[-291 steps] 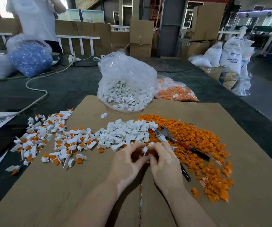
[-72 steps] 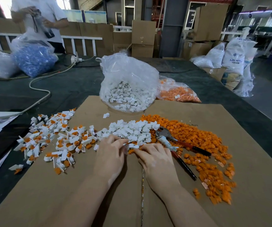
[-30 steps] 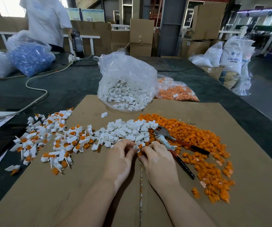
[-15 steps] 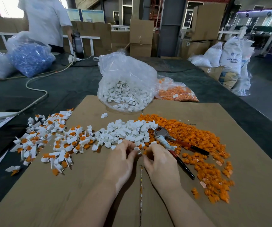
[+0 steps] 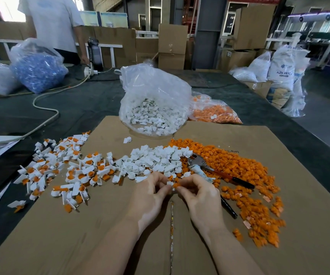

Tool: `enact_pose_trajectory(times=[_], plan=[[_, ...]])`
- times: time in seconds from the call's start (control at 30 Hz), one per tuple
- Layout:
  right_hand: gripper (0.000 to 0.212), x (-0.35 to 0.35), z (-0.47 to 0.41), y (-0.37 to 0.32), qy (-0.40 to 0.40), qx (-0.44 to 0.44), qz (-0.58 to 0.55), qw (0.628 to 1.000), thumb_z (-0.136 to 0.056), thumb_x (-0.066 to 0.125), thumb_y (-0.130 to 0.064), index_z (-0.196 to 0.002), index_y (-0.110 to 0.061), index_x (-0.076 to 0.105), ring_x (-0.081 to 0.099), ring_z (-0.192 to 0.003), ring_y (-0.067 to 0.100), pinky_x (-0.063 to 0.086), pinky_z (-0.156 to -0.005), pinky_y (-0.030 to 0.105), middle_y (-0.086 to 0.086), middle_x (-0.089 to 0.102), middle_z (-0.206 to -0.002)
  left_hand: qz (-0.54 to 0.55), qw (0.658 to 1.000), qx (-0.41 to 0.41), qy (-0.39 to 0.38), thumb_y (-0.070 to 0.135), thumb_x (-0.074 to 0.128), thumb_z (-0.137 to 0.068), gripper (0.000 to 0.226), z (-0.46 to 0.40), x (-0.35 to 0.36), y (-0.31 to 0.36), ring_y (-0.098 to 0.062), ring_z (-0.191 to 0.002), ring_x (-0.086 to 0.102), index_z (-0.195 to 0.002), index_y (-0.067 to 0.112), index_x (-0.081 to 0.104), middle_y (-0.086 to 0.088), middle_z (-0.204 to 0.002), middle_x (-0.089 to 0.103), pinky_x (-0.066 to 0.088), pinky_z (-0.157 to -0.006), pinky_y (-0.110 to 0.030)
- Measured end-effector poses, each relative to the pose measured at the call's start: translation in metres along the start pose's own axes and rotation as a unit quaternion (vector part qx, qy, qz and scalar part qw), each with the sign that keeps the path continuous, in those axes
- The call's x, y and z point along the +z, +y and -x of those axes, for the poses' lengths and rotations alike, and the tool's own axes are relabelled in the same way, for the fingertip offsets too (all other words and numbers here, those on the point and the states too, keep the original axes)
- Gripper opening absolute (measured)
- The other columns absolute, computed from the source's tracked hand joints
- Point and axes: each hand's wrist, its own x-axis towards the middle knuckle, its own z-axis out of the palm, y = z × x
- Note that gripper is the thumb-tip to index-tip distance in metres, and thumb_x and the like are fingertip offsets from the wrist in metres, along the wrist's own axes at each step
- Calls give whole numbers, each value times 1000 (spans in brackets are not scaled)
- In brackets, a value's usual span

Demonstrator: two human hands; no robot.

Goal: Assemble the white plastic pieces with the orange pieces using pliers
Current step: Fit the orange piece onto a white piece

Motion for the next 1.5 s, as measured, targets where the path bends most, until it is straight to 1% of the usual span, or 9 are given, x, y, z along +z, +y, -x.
enact_pose_trajectory(times=[0.3,0.47,0.63,0.83,0.93,1.07,1.2,1.3,1.5], plan=[[9,1,0,5,10,-33,44,998,-82,70,-11,-79,-20,67,58,-77,-5,45,-64,9,-17,62,-70,35,999,-5,6,15,64,-86,9,1,-1,4,-13,-70,60,-82,21,59,-4,-73,66,41,-62,-15],[8,3,-1,7,15,-22,57,998,-82,70,-13,-80,-19,65,58,-73,-4,45,-64,9,-16,62,-72,29,1000,0,3,15,64,-86,8,2,-2,5,-8,-70,60,-83,21,59,-3,-75,67,41,-62,-12],[10,4,4,3,25,-69,110,991,-81,70,-12,-76,-17,64,53,-61,-4,41,-57,6,-13,58,-66,16,1000,7,-3,15,68,-83,14,3,1,5,-14,-67,58,-76,24,60,-5,-72,66,44,-62,-23],[10,5,6,2,18,-97,136,986,-80,70,-8,-73,-13,63,48,-56,-3,36,-51,6,-9,58,-65,9,1000,17,-15,16,69,-82,16,5,1,6,-5,-61,52,-72,26,60,-3,-71,64,40,-57,-16],[6,5,5,2,23,-100,121,987,-80,71,-12,-77,-14,66,53,-61,2,43,-56,13,-7,63,-68,29,999,4,-19,13,65,-85,9,3,0,6,-11,-67,55,-79,19,61,-6,-72,64,42,-62,-19],[14,6,4,3,47,-75,53,995,-81,71,-21,-94,-18,67,58,-69,6,49,-63,18,-9,63,-76,54,998,-8,10,12,58,-90,6,1,-1,5,-10,-72,56,-92,17,61,-7,-78,62,38,-60,-7],[24,5,3,3,31,-94,57,994,-79,71,-9,-101,-19,67,55,-71,7,50,-67,25,-10,58,-81,70,997,-9,12,7,56,-90,12,-1,-1,5,-10,-69,52,-97,15,63,-1,-68,54,38,-61,-11],[30,4,3,1,3,-112,66,992,-80,70,-8,-108,-21,68,56,-76,8,51,-72,28,-8,58,-87,61,998,5,5,6,56,-89,15,0,-2,4,-8,-69,52,-98,16,64,-6,-71,56,37,-61,-7],[23,2,2,0,-17,-101,51,993,-85,67,-9,-106,-17,70,57,-83,12,50,-76,34,-2,59,-89,43,999,11,0,8,57,-89,16,1,-3,6,3,-61,50,-95,21,64,-1,-67,56,36,-59,-5]])
